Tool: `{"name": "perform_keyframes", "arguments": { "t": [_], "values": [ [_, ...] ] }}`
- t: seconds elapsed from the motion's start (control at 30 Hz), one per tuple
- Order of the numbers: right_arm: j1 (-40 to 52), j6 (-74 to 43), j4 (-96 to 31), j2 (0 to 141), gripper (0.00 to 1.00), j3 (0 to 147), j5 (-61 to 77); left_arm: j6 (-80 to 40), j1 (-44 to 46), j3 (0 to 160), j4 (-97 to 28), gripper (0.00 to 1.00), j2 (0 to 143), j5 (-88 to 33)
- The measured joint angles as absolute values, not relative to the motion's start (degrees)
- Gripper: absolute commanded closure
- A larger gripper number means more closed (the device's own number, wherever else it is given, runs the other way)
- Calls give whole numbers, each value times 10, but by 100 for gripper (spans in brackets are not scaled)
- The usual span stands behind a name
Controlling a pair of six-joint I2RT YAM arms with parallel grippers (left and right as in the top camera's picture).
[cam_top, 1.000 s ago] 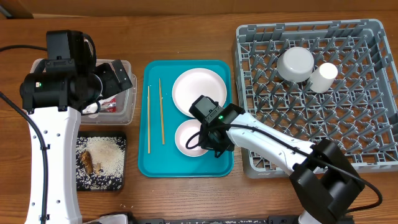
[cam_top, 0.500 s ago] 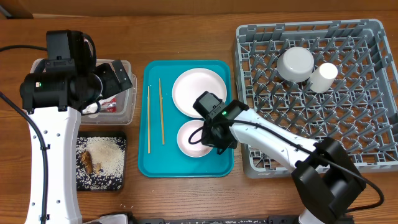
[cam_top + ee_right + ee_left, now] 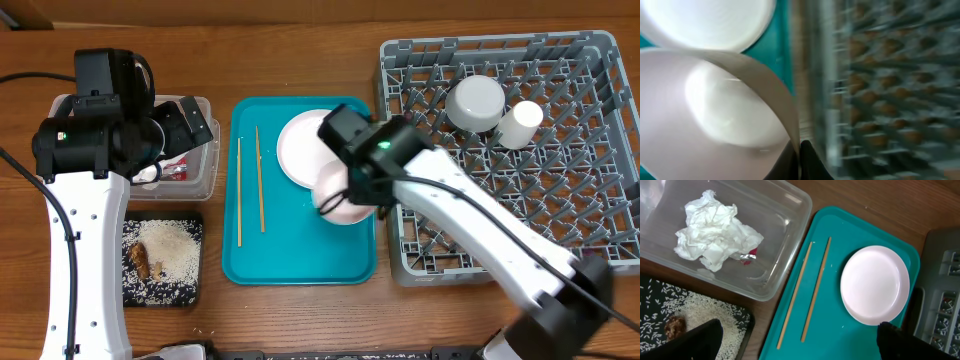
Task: Sort waste into correct bins and load items into the dishwasher
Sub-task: 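Lift the small pink plate and carry it to the rack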
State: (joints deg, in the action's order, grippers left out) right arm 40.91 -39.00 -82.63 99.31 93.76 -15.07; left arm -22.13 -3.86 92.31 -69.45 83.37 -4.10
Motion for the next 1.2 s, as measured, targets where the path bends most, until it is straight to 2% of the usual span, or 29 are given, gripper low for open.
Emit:
{"name": "perform_keyframes", "arguments": {
  "t": [0.2,0.5,0.9,1.2],
  "values": [
    [383,-441,-967,937,96,952,-342,-221,-39,923,-695,0,834,-41],
    [210,-472,-967,938,96,951,-447,-221,-39,923,-695,0,834,-41],
    [-56,-533,-966,938,96,922,-480,-221,-39,923,-695,0,834,-41],
    [-77,-539,-959,939,96,832,-476,-221,-39,923,-694,0,834,-41]
  ]
}}
